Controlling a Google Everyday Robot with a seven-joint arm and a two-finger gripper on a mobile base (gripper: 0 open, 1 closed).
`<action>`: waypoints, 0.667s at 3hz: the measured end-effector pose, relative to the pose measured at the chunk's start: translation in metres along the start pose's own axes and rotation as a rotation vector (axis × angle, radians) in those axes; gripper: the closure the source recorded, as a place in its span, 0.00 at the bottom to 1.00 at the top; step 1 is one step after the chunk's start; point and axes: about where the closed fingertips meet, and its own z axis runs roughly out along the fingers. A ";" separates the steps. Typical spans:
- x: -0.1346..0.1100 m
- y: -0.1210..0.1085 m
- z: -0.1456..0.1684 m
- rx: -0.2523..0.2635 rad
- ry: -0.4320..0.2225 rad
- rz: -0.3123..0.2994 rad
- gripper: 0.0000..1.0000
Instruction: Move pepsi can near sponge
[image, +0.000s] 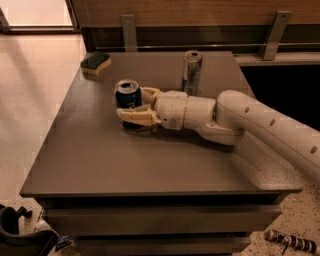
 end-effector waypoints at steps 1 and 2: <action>0.014 -0.054 0.011 0.156 0.076 0.049 1.00; 0.015 -0.069 0.013 0.192 0.099 0.060 1.00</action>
Offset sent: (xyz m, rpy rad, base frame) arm 0.1611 -0.0321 -0.0136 -0.2101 0.2005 -0.4145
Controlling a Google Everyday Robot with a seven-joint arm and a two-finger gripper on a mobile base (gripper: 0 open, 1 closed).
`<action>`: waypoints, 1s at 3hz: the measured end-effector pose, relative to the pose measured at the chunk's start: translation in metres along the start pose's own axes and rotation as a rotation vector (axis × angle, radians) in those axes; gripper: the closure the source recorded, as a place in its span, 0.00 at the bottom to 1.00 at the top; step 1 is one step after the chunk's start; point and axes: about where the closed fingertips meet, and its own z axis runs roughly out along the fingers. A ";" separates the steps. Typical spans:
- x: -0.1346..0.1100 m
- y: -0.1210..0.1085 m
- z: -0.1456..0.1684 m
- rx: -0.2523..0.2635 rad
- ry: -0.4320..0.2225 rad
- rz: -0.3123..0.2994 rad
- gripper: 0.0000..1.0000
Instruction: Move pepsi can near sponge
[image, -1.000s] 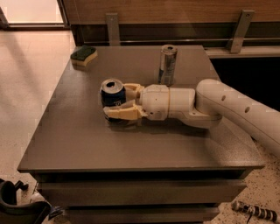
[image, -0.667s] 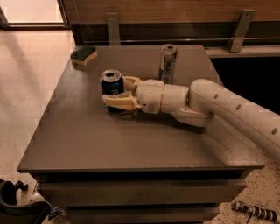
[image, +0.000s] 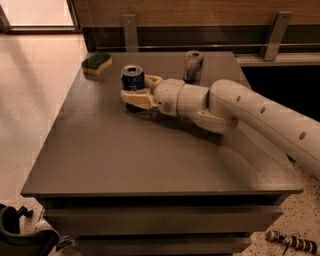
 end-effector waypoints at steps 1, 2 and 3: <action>-0.001 0.000 0.000 0.000 0.000 0.000 1.00; -0.001 0.000 0.000 0.000 0.000 0.000 1.00; -0.001 0.000 0.000 0.000 0.000 0.000 1.00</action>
Offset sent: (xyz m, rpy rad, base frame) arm 0.1243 -0.0717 0.0329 -0.1234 0.1076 -0.2038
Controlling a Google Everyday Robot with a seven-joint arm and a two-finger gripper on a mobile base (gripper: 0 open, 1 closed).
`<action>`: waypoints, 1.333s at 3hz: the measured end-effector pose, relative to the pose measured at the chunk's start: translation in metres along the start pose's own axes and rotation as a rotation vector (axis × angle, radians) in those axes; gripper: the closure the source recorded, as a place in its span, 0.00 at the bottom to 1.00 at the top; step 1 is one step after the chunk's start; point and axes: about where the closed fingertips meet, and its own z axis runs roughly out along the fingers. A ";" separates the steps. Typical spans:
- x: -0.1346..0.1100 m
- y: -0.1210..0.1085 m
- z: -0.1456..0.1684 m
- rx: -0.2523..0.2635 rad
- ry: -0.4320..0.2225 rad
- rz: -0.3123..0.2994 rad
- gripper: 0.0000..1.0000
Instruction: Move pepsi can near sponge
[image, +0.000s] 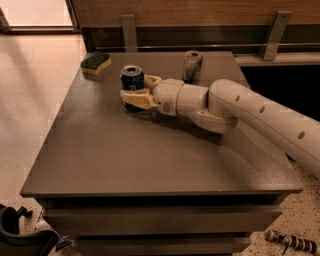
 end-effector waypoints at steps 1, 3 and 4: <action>0.000 0.000 0.000 0.000 0.000 0.000 1.00; 0.000 0.000 0.000 0.000 0.000 0.000 1.00; -0.001 0.000 0.000 0.000 0.000 0.000 1.00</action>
Offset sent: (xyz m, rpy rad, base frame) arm 0.0528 -0.0261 0.1015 -0.1126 0.0411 -0.0975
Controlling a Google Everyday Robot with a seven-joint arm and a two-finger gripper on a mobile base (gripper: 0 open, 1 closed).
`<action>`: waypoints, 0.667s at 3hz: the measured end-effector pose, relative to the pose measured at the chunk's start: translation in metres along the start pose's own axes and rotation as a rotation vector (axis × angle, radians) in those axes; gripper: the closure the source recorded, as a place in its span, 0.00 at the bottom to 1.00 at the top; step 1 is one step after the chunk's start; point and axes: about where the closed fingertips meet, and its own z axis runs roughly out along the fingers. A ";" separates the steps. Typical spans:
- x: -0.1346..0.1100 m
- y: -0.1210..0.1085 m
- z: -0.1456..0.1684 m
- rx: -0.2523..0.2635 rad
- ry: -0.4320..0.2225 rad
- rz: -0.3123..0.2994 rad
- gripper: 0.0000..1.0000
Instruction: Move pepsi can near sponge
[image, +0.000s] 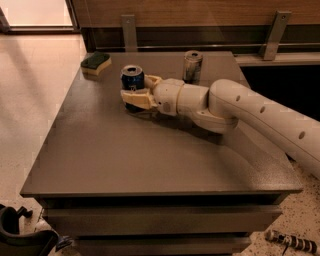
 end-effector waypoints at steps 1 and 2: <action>0.000 0.000 0.000 0.000 0.000 0.000 1.00; 0.000 0.000 0.000 0.000 0.000 0.000 1.00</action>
Offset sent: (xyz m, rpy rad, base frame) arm -0.0039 0.0009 0.0341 -0.0421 -0.0283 -0.0157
